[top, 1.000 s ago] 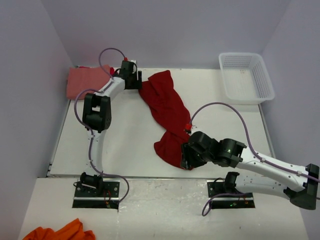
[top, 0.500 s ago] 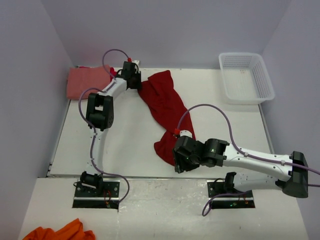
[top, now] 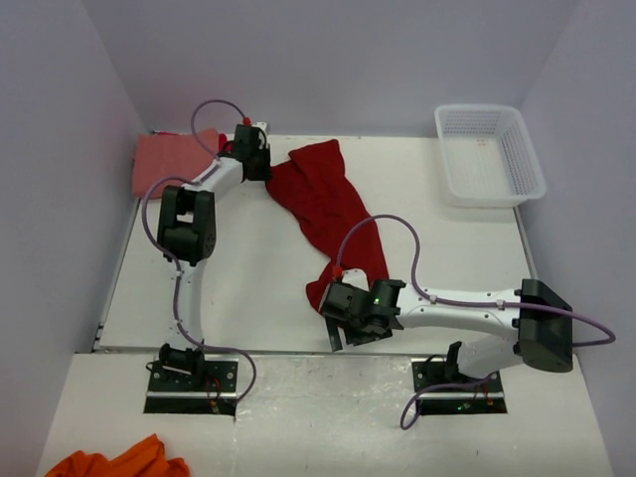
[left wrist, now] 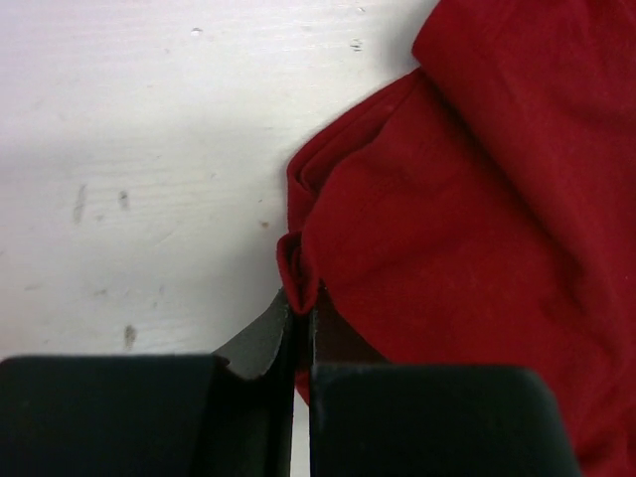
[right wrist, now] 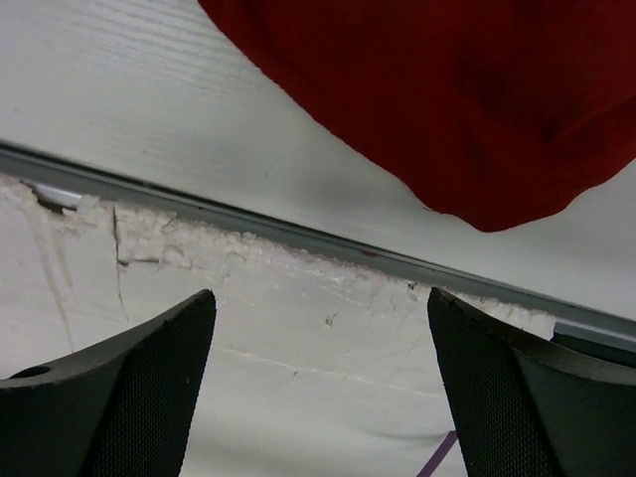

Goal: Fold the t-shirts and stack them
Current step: Flatten out the tshirt

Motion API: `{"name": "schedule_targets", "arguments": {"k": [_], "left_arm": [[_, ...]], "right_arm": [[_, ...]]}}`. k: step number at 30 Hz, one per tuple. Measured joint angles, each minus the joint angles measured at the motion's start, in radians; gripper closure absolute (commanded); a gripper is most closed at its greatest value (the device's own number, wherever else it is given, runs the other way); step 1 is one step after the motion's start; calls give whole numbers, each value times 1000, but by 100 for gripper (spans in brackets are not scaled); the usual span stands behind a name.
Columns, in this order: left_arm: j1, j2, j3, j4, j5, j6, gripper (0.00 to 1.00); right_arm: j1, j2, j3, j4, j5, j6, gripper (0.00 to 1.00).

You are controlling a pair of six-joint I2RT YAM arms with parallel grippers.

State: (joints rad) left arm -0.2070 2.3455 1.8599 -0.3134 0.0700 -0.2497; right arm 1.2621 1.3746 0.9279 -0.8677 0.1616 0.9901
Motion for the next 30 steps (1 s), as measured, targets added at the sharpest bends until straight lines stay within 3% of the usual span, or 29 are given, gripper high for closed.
{"name": "schedule_targets", "arguments": {"k": [11,15,21,24,28,30], "left_arm": [[30,-206,-150,6,-41,1,100],[37,-221,-167,10,-42,3,100],[42,-221,-194,10,-41,2,100],[42,-221,-198,13,-41,2,100],[42,-221,-203,12,-41,2,100],[42,-221,-203,13,-41,2,100]], "right_arm": [[-105,-6,-114,-10,84,143,18],[-192,-7,-120,-12,111,154,21],[-201,48,-120,9,114,153,27],[-201,61,-143,51,107,161,34],[-202,58,-183,93,93,185,58],[-202,58,-186,111,87,198,65]]}}
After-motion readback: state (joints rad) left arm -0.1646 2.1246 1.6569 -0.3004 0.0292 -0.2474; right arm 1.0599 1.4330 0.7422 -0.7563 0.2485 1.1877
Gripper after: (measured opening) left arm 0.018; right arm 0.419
